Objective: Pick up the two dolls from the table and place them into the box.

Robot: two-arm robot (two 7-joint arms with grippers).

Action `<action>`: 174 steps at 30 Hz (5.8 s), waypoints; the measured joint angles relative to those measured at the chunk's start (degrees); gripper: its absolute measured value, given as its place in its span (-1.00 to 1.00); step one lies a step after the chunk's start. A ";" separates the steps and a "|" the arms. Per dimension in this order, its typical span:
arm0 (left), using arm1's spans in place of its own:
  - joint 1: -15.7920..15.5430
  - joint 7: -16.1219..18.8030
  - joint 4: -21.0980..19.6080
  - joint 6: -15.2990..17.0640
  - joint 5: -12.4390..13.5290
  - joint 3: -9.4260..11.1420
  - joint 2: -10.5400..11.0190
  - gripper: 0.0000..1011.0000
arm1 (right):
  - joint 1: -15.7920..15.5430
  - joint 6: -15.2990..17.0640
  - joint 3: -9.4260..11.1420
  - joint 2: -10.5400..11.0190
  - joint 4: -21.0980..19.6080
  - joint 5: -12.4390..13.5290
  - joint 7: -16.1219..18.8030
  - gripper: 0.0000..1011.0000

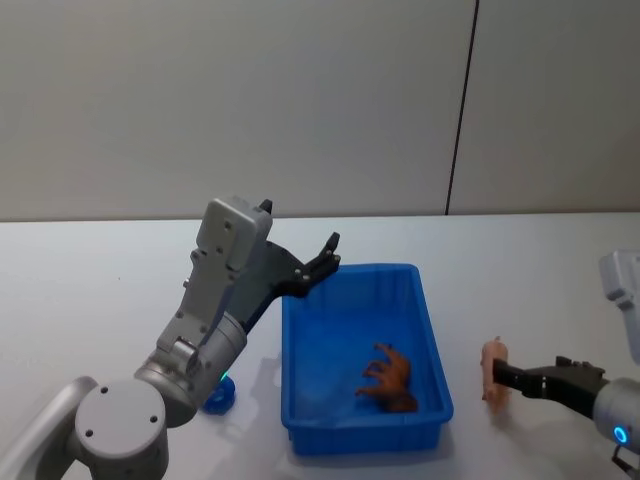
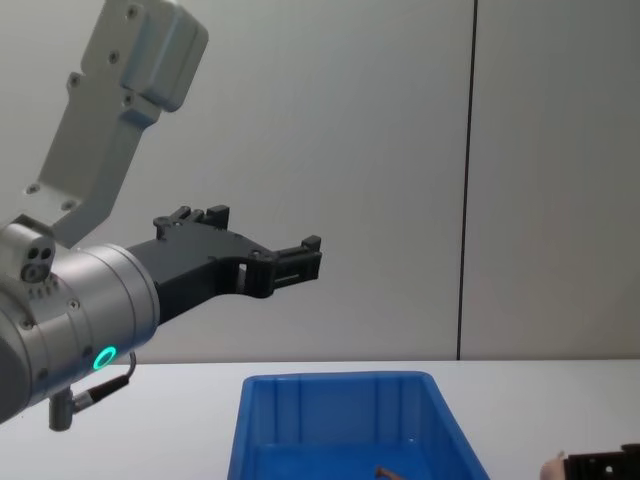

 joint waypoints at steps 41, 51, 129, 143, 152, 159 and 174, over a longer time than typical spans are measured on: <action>0.00 0.00 0.00 0.00 0.00 0.00 0.00 0.98 | 6.92 1.01 -2.52 -4.34 10.06 -4.58 3.21 0.98; 0.00 0.01 0.00 0.00 0.00 0.00 0.00 0.98 | 8.09 2.49 -3.08 -5.18 11.72 -5.50 3.74 0.98; 0.00 0.00 0.00 0.00 0.00 0.00 0.00 0.98 | 13.12 -4.16 -3.97 -5.66 7.03 -8.41 19.34 -0.27; 0.00 0.01 0.00 0.00 0.00 0.00 0.00 0.98 | 16.19 3.44 -5.03 -7.39 11.86 -7.88 20.17 0.07; 0.00 0.00 0.00 0.00 0.00 0.00 0.00 0.98 | 17.14 5.56 -5.38 -7.97 13.52 -7.87 20.22 0.58; 0.00 0.00 0.00 0.00 0.00 0.00 0.00 0.98 | 17.47 6.25 -5.51 -8.14 14.05 -7.87 20.33 0.94; 0.00 0.01 0.00 0.00 0.00 0.00 0.00 0.98 | 15.57 1.03 -3.91 -6.14 10.29 -6.05 20.61 0.98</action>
